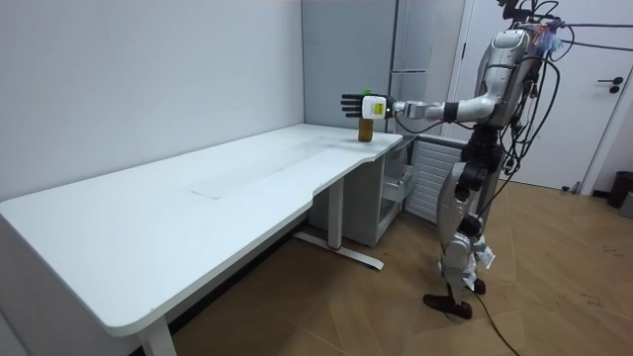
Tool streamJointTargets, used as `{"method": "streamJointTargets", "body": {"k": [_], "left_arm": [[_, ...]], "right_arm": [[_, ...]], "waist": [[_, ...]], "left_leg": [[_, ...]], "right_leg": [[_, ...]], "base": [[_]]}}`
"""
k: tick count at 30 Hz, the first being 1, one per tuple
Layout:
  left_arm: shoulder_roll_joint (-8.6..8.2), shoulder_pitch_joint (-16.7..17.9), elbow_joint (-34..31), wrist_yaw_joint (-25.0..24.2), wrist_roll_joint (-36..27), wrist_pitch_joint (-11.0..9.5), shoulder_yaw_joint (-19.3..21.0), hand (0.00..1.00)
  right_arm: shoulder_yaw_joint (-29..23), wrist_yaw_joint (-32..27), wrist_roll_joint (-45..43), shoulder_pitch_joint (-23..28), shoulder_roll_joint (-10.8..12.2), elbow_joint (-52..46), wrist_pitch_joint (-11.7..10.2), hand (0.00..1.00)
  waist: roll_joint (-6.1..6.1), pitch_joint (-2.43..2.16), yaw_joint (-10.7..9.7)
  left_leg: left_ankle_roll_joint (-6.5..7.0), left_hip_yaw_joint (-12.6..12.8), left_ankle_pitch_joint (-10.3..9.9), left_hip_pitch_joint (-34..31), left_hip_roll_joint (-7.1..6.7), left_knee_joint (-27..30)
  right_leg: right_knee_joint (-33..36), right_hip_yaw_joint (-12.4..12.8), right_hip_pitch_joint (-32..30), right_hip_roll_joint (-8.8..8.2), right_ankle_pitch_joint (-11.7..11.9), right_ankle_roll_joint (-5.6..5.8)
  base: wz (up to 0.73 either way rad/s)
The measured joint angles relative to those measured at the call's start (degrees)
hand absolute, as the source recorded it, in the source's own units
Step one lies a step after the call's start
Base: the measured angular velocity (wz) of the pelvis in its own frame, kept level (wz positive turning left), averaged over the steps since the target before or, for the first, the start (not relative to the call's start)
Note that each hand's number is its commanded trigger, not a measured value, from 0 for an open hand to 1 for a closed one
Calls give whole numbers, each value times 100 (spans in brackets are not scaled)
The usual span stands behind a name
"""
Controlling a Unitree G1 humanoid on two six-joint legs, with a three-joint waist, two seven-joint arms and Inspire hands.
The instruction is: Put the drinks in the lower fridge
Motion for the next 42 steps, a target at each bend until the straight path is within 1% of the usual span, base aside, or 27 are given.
{"method": "streamJointTargets", "body": {"k": [3, 4, 6, 9, 12, 13, 15, 17, 20, 23, 24, 27, 29, 33, 35, 37, 40, 42], "left_arm": [[78, -18, 183, -19, 0, 103, 0, 0], [109, -19, 249, -24, 0, 195, 1, 0], [118, -21, 313, -52, 0, 300, 1, 0], [118, -25, 373, -104, 2, 440, 1, 0], [118, -175, 493, -112, 2, 540, 9, 0], [118, -260, 553, -112, 2, 562, 15, 0], [118, -380, 604, -112, 3, 619, 27, 0], [118, -506, 661, -113, 3, 688, 31, 0], [118, -533, 662, -118, 3, 723, 31, 0], [118, -610, 703, -118, 4, 813, 31, 0], [119, -615, 704, -118, -9, 815, 32, 0], [126, -693, 804, -121, -362, 820, 70, 0], [127, -851, 988, -118, -454, 871, 187, 0], [153, -953, 1135, -110, -518, 889, 249, 0], [156, -979, 1164, -110, -616, 913, 250, 0], [165, -982, 1165, -116, -742, 923, 250, 0], [173, -988, 1175, -144, -901, 925, 250, 0], [183, -989, 1177, -165, -903, 935, 250, 0]], "right_arm": [[1, -24, -3, -13, -16, -31, 49, 0], [0, -38, -2, -22, -16, -37, 56, 0], [0, -59, -2, -16, -19, -51, 58, 0], [4, -64, -2, -7, -41, -105, 67, 0], [1, -55, -3, 36, -71, -141, 138, 0], [1, -58, -5, 48, -81, -215, 181, 0], [1, -62, -5, 62, -96, -234, 193, 0], [0, -78, -5, 69, -112, -252, 220, 0], [0, -91, -4, 99, -124, -267, 250, 0], [0, -144, -5, 143, -125, -275, 264, 0], [-4, -148, -5, 152, -125, -276, 267, 0], [-65, -202, -200, 121, -116, -271, 311, 0], [-173, -243, -465, 120, -106, -270, 332, 0], [-187, -339, -720, 146, -101, -264, 465, 0], [-193, -416, -935, 148, -96, -255, 542, 0], [-215, -438, -1044, 150, -97, -251, 566, 0], [-214, -438, -1085, 146, -81, -254, 667, 0], [-214, -435, -1115, 154, -80, -253, 682, 0]], "waist": [[35, 6, 13], [43, 5, 9], [58, 3, -3], [89, 16, -9], [113, 15, -7], [124, 12, -7], [145, 9, -11], [176, -2, -15], [199, -17, -21], [204, -17, -26], [200, -15, -38], [191, -8, -66], [181, -2, -80], [173, 8, -93], [165, 16, -134], [166, 15, -147], [163, 17, -157], [164, 17, -164]], "left_leg": [[0, 89, -1, 47, 13, -50], [0, 97, -2, 39, 16, -55], [-1, 114, -2, 0, 20, -50], [-1, 131, -2, -34, 23, -42], [-1, 133, -2, -31, 27, -42], [-1, 134, -2, -31, 61, -41], [-1, 141, -2, -28, 61, -38], [-1, 152, -2, -23, 62, -40], [-1, 159, -1, -15, 62, -40], [-2, 162, -1, -4, 66, -40], [-2, 161, -1, 0, 65, -40], [-2, 158, -1, 4, 58, -39], [-3, 158, -2, -2, 54, -28], [-14, 212, -9, 18, 69, -30], [-15, 229, -9, 30, 71, -37], [-14, 262, -9, 28, 71, -40], [-14, 281, -9, 30, 70, -38], [-14, 291, -9, 29, 70, -38]], "right_leg": [[0, 58, -3, 8, 0, 0], [0, 63, -9, 11, 0, 0], [4, 123, -48, 16, 1, -1], [4, 174, -70, 21, 1, -2], [5, 181, -80, 20, 1, -2], [5, 184, -84, 20, 1, -2], [6, 194, -91, 21, 2, -2], [8, 204, -84, 22, 2, -2], [8, 212, -77, 24, 2, -2], [8, 221, -75, 29, 2, -2], [8, 224, -71, 30, 2, -2], [18, 239, -56, 35, 2, -2], [28, 272, -58, 46, 5, -7], [85, 369, -91, 70, 6, -9], [101, 390, -100, 73, 6, -9], [109, 424, -122, 73, 6, -10], [115, 464, -126, 73, 6, -10], [116, 487, -136, 74, 6, -10]], "base": [[-14], [-6], [-5], [-4], [0], [0], [0], [-2], [0], [0], [0], [0], [0], [-8], [-6], [-9], [-6], [-4]]}}
